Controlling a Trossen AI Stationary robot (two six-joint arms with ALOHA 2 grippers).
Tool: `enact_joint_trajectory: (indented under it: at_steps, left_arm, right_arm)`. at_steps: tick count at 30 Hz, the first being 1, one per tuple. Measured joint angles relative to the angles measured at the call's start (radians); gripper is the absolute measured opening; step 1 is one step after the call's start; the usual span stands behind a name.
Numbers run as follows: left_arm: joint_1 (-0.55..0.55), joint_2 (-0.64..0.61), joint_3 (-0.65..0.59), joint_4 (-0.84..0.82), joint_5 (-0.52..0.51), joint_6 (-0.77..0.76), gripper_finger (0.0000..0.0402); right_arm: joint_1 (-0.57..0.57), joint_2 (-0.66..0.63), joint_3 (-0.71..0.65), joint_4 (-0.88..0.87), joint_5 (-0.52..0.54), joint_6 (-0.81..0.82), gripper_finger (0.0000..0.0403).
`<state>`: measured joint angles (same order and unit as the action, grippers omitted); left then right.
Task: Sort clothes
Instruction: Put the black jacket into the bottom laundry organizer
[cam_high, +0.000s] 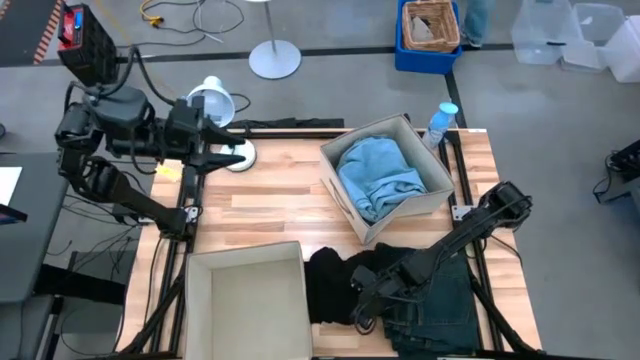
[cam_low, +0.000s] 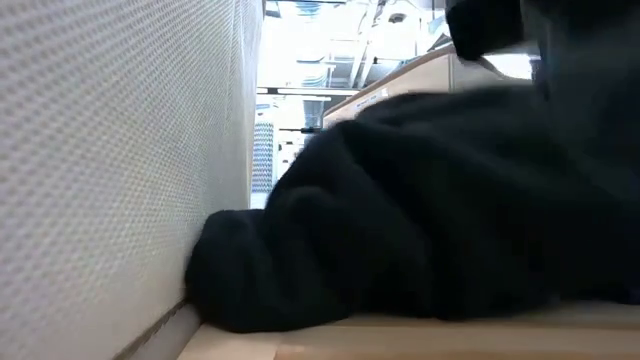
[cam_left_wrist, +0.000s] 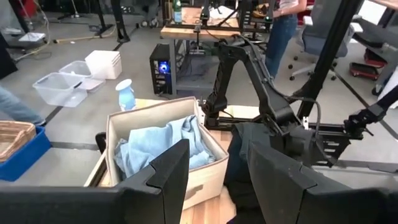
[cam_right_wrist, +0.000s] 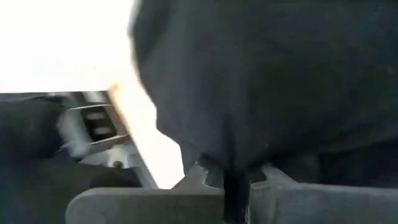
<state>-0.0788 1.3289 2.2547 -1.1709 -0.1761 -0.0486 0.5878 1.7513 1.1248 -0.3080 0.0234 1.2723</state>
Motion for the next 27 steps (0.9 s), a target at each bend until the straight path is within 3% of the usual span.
enact_joint_trajectory:
  at_steps: [4, 16, 27]
  left_arm:
    - [0.000, -0.020, 0.000, -0.002, -0.013, 0.000, 0.0157]
    - [0.000, -0.035, 0.001, -0.026, -0.065, 0.000, 0.0157]
    - [0.000, -0.042, 0.001, -0.049, -0.069, -0.007, 0.0157]
  right_arm:
    - [0.023, -0.072, 0.041, 0.005, 0.005, -0.101, 0.0004]
    - [-0.010, -0.248, 0.306, -0.250, 0.004, -0.372, 0.0001]
    - [-0.128, -0.265, 0.566, -0.158, 0.007, -0.735, 0.0000]
